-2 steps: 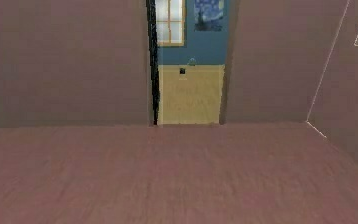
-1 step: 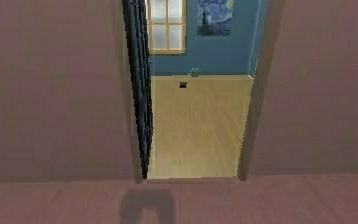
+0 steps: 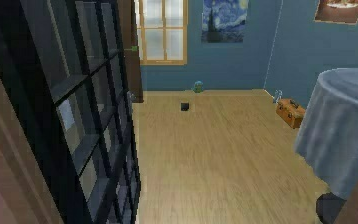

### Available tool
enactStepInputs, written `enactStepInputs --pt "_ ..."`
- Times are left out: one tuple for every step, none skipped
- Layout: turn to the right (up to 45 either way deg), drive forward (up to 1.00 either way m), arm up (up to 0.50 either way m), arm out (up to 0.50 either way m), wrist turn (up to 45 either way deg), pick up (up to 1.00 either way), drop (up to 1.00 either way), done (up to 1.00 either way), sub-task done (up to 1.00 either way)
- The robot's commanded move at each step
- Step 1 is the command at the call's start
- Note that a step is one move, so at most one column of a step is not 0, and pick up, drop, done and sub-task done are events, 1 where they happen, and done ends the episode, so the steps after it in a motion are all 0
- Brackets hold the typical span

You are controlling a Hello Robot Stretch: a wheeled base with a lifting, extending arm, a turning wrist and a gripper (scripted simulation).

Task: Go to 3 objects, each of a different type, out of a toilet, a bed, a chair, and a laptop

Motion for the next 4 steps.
enactStepInputs --pt "3.0 0.0 0.0 0.0 0.0 0.0 0.0 0.0 0.0" --pt "0.0 1.0 0.0 0.0 0.0 0.0 0.0 0.0 0.0" --pt "0.0 0.1 0.0 0.0 0.0 0.0 0.0 0.0 0.0" --pt "-3.0 0.0 0.0 0.0 0.0 0.0 0.0 0.0 0.0"
